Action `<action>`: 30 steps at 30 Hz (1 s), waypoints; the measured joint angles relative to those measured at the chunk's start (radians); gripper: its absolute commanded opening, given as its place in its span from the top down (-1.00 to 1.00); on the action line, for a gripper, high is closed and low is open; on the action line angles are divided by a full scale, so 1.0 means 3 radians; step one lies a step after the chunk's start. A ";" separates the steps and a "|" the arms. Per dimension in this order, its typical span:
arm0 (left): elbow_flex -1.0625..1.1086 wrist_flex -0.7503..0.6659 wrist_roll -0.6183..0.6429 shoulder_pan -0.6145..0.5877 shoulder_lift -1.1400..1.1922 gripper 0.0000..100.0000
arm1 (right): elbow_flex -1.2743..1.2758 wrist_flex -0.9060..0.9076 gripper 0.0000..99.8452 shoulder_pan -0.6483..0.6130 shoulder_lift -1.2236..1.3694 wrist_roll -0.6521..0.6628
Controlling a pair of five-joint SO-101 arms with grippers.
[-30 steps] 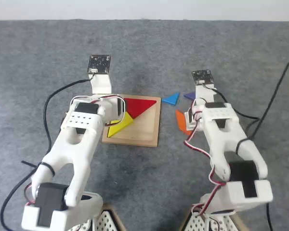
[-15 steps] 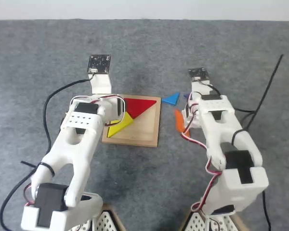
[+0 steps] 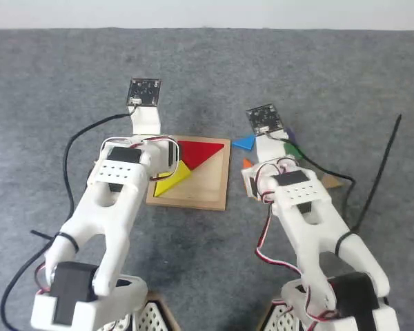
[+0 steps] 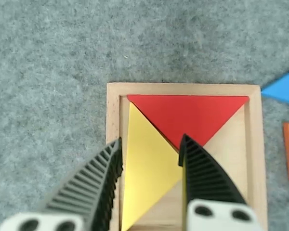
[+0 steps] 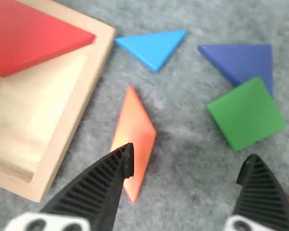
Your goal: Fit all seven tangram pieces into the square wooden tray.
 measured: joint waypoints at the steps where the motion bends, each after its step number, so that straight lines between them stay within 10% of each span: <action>1: 0.0000 0.0000 0.0000 0.0000 0.0000 0.63 | 0.0000 -0.0005 0.32 0.0010 0.0005 0.0000; 13: 0.0000 0.0000 -0.0010 0.0000 0.0000 0.63 | -0.1360 0.0921 0.32 0.0343 0.1504 -0.0020; 30: 0.0000 0.0000 -0.0020 0.0000 0.0000 0.63 | -0.0419 0.0435 0.32 0.0261 0.0281 -0.0128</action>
